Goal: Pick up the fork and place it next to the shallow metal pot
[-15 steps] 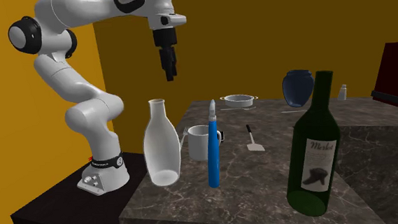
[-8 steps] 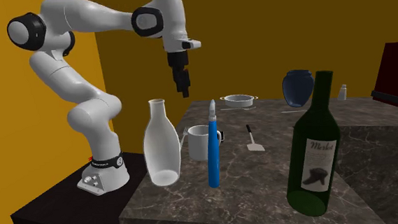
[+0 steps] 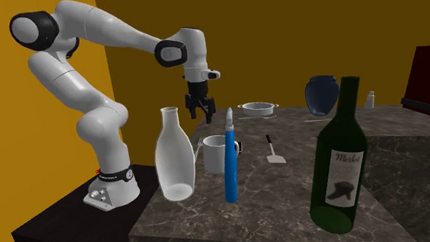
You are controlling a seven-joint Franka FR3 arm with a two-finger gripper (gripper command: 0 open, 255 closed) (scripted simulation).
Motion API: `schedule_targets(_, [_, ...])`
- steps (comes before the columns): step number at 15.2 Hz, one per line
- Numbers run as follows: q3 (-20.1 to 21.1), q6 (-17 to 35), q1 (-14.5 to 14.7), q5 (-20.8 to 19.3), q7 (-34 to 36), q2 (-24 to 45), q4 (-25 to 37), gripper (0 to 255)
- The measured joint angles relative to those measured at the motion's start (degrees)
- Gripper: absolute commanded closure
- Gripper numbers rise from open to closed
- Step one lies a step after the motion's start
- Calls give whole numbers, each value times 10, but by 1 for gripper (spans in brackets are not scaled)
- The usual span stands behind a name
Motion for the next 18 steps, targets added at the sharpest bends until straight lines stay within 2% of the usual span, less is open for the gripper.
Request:
schedule_targets(8, [18, 130, 85, 4, -144, 57, -81, 0])
schedule_targets(14, [22, 198, 93, 8, -156, 95, -112, 0])
schedule_targets(18, [23, 213, 94, 9, -157, 105, -117, 0])
